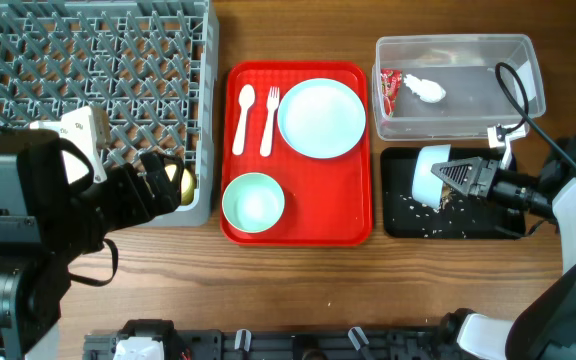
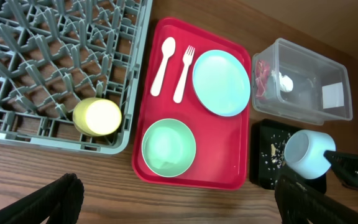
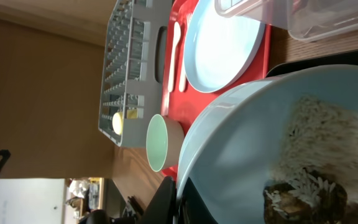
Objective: Sort waste into correct bins and load items into the dishwasher rack
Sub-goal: 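Tip the bowl over the black tray to empty the rice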
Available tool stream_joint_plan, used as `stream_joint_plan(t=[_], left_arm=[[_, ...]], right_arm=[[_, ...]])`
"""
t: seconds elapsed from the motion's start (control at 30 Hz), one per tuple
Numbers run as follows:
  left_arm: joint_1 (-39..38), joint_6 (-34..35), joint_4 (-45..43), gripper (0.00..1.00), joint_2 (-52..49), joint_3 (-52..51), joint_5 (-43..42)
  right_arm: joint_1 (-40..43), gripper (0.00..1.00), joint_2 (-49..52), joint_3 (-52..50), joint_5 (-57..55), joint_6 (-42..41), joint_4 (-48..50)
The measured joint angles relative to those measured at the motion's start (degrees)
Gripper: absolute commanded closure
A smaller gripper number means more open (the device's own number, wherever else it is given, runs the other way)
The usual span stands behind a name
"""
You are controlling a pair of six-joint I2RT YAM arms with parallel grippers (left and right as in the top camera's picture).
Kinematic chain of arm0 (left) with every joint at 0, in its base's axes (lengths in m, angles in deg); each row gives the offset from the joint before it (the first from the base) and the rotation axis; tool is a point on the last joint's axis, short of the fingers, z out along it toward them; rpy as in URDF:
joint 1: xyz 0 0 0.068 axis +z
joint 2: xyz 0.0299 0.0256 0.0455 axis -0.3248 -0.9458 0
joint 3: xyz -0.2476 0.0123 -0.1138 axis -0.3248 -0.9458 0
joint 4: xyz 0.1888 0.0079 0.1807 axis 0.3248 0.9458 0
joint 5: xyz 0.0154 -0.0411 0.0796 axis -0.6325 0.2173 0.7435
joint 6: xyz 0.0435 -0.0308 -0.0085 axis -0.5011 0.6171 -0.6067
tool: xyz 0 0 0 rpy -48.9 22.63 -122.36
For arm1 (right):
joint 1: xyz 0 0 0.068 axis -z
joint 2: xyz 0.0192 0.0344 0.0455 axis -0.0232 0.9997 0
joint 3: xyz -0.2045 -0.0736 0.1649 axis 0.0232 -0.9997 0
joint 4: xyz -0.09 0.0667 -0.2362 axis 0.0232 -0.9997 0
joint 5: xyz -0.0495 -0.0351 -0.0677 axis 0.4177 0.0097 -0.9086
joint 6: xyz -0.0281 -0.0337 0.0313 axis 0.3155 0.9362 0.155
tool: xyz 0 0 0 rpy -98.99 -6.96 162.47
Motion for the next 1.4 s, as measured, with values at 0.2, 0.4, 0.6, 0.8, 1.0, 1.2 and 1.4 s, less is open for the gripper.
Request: stream_joint_plan(t=[0.2,0.4,0.6,0.8,1.0,1.2,1.4], left_arm=[[0.0,0.0,0.0,0.00,0.0,0.0,0.0],[0.0,0.0,0.0,0.00,0.0,0.0,0.0],[0.0,0.0,0.0,0.00,0.0,0.0,0.0],[0.0,0.0,0.0,0.00,0.0,0.0,0.0],[0.0,0.0,0.0,0.00,0.0,0.0,0.0],[0.0,0.0,0.0,0.00,0.0,0.0,0.0],[0.0,0.0,0.0,0.00,0.0,0.0,0.0]], right_arm=[[0.0,0.96,0.0,0.0,2.1,0.0,-0.4],[0.0,0.96,0.1,0.0,3.6,-0.3,0.6],[0.3,0.96,0.4,0.0,3.1,-1.2,-0.2],[0.3,0.96,1.4,-0.2,5.2,-2.9,1.6],[0.6,0.96,2.0,-0.2,6.8,-2.6,0.0],[1.0,0.96,2.5,-0.2,10.3,1.0,-2.0],[1.4,0.96,2.7,-0.2,7.1,-0.7,-2.3]])
